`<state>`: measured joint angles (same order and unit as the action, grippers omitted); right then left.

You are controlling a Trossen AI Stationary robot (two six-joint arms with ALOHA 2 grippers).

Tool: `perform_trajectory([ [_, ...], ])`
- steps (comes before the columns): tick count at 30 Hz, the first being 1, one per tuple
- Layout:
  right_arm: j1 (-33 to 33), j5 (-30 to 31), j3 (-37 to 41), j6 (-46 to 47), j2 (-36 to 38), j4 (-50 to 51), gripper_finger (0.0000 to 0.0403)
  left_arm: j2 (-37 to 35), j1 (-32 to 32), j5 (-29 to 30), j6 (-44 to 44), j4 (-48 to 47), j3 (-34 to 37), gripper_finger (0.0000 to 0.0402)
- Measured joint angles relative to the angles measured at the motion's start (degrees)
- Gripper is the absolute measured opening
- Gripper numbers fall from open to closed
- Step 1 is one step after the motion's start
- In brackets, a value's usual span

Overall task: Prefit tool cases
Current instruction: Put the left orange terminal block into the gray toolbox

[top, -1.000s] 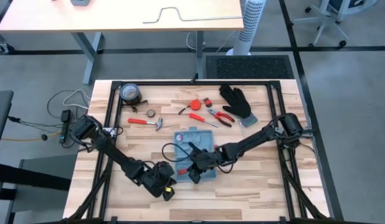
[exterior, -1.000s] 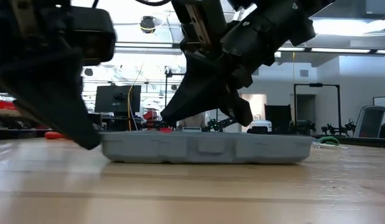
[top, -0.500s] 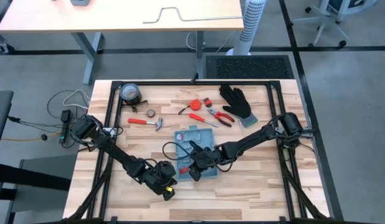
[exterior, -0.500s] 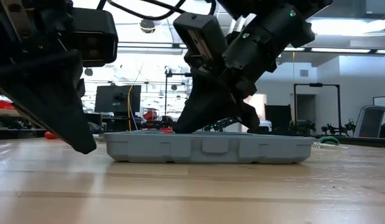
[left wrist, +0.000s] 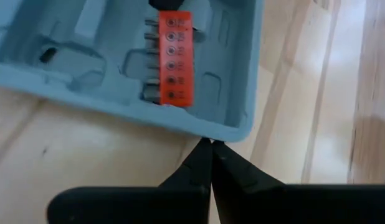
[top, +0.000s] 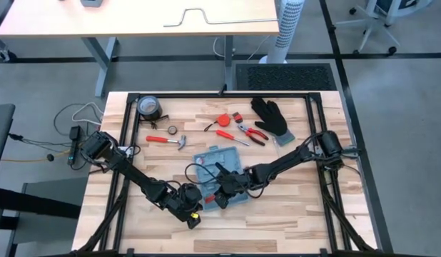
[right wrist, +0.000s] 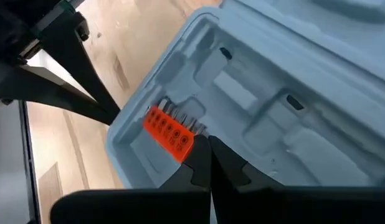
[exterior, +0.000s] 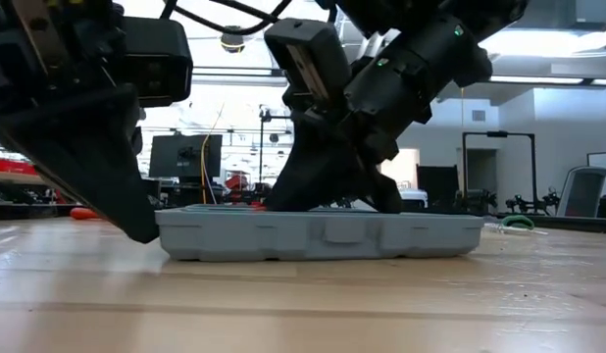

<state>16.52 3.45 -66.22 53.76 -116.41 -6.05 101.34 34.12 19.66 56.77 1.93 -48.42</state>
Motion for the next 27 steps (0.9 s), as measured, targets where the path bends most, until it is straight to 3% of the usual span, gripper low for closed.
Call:
perform_trajectory([
  [19,3.0,-1.4,0.1,1.3,0.4,0.4,0.0,0.0,-0.3,1.0,-0.2,-1.6,0.0,0.0],
  [27,3.4,-0.8,0.1,1.5,1.5,3.7,0.0,0.0,-0.3,0.9,2.9,2.2,3.3,0.0],
])
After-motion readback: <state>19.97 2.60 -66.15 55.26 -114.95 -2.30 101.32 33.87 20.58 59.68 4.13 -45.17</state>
